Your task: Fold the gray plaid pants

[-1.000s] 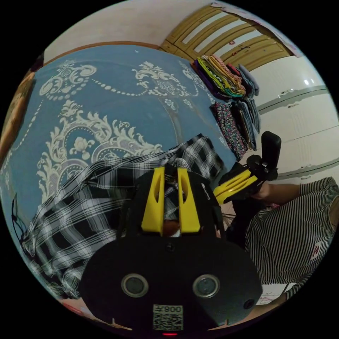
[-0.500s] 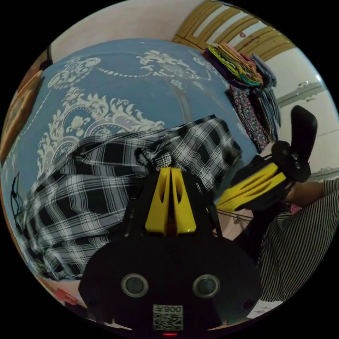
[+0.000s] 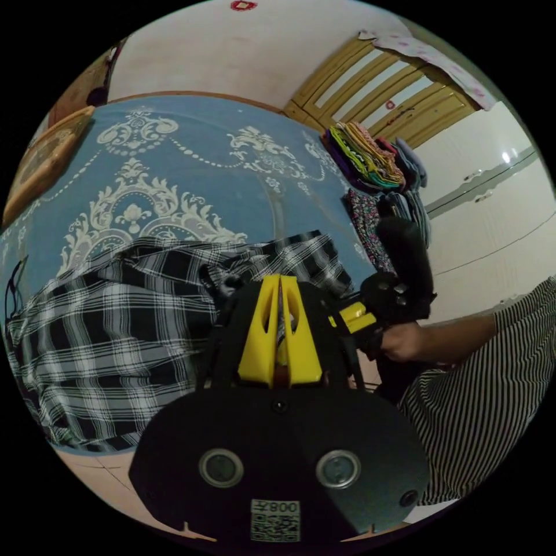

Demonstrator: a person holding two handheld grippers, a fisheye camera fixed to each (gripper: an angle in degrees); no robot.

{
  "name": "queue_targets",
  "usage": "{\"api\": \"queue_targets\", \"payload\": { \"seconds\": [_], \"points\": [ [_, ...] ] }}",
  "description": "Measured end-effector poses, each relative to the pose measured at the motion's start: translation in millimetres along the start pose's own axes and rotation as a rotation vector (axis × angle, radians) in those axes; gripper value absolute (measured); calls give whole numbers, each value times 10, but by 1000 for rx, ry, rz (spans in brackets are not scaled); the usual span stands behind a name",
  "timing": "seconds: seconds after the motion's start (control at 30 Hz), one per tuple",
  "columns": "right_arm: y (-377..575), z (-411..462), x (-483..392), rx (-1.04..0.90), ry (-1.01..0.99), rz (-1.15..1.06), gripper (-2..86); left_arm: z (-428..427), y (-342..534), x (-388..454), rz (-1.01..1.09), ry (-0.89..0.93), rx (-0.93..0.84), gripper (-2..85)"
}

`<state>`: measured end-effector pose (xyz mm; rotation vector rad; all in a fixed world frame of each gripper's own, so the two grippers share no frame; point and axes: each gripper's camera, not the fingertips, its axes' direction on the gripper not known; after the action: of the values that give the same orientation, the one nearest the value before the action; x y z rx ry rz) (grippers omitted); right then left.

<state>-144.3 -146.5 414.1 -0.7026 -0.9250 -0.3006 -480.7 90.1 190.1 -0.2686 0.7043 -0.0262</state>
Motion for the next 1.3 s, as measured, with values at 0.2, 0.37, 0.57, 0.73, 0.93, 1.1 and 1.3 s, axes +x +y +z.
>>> {"api": "queue_targets", "payload": {
  "seconds": [0.2,0.37,0.57,0.73,0.93,1.1,1.3],
  "points": [
    [-43,-129,-46,17,115,-10,1,109,235,-111,-107,-91,-66,1],
    [-7,-269,179,50,111,97,1,165,404,-74,-160,-118,-69,3],
    [11,-498,249,64,106,99,2,44,499,280,-123,-86,49,14],
    [256,-1036,494,193,106,187,8,237,552,858,19,4,38,52],
    [488,-1589,959,290,136,373,47,783,517,1649,219,-29,-98,89],
    [373,-1783,1121,282,177,403,67,1128,494,2064,329,-111,-191,96],
    [92,-1713,1264,177,163,437,72,1326,607,2273,358,-276,-244,46]
  ]
}}
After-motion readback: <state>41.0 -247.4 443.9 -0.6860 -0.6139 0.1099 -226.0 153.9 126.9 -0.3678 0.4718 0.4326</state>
